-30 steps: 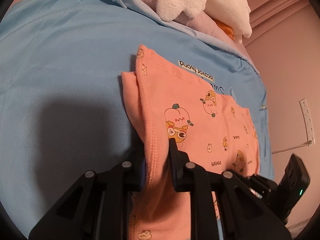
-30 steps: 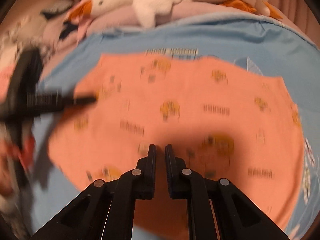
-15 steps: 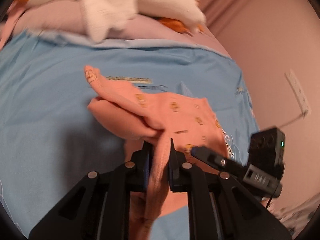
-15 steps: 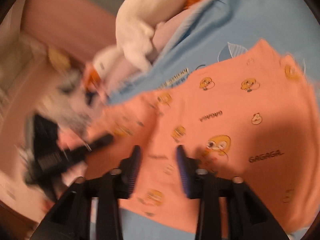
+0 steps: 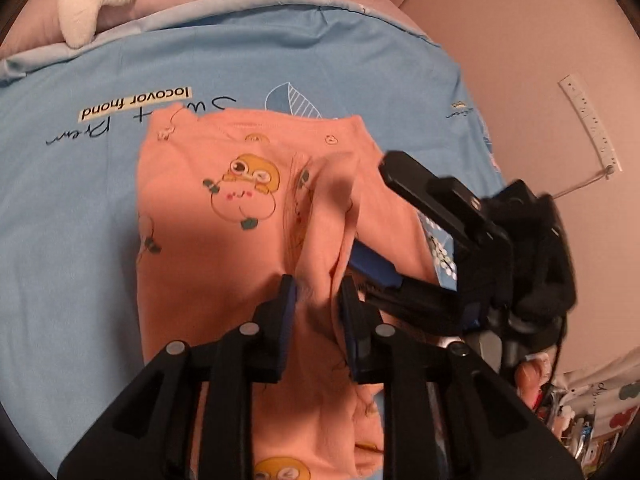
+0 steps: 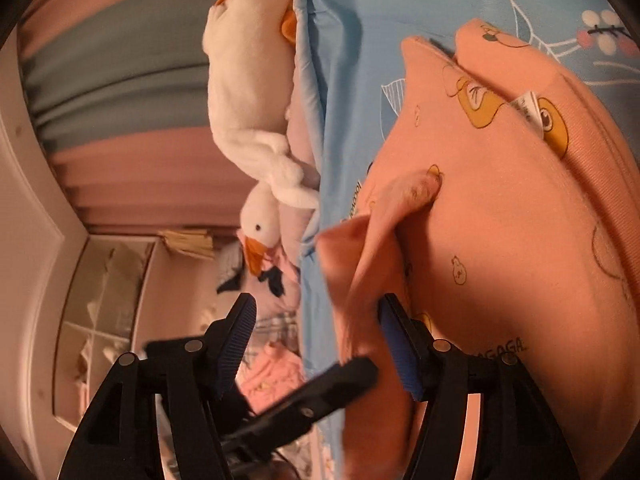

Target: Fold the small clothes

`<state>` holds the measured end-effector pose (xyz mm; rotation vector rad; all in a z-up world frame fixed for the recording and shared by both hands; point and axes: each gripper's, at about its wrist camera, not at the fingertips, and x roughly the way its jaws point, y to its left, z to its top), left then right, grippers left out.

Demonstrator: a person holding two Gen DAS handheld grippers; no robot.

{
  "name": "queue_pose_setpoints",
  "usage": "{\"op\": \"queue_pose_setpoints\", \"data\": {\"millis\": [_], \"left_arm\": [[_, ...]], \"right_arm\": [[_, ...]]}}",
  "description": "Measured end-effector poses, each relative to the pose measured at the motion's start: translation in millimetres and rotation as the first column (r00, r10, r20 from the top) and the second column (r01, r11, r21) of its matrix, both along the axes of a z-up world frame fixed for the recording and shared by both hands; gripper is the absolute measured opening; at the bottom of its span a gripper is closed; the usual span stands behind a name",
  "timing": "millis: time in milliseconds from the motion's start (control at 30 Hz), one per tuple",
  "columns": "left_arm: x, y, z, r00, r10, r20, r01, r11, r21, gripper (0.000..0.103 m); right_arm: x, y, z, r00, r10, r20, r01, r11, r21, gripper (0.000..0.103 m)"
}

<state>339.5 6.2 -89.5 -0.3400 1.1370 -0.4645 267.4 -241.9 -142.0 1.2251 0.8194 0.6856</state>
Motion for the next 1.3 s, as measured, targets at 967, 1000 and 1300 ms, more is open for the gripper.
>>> {"op": "queue_pose_setpoints", "data": {"millis": [967, 1000, 1300], "left_arm": [[-38.6, 26.3, -1.6, 0.999, 0.040, 0.034, -0.037, 0.996, -0.076, 0.029], [-37.0, 17.7, 0.1, 0.999, 0.019, 0.045, -0.015, 0.997, -0.071, 0.029], [-32.3, -11.0, -13.5, 0.998, -0.035, 0.046, 0.037, 0.999, -0.037, 0.029]], "right_arm": [[52.1, -7.8, 52.7, 0.996, 0.052, 0.077, 0.041, 0.490, -0.871, 0.011], [53.5, -17.2, 46.0, 0.997, 0.030, 0.073, 0.045, 0.545, -0.837, 0.011], [66.3, -9.0, 64.4, 0.980, 0.090, 0.178, 0.100, 0.554, -0.826, 0.011]]}}
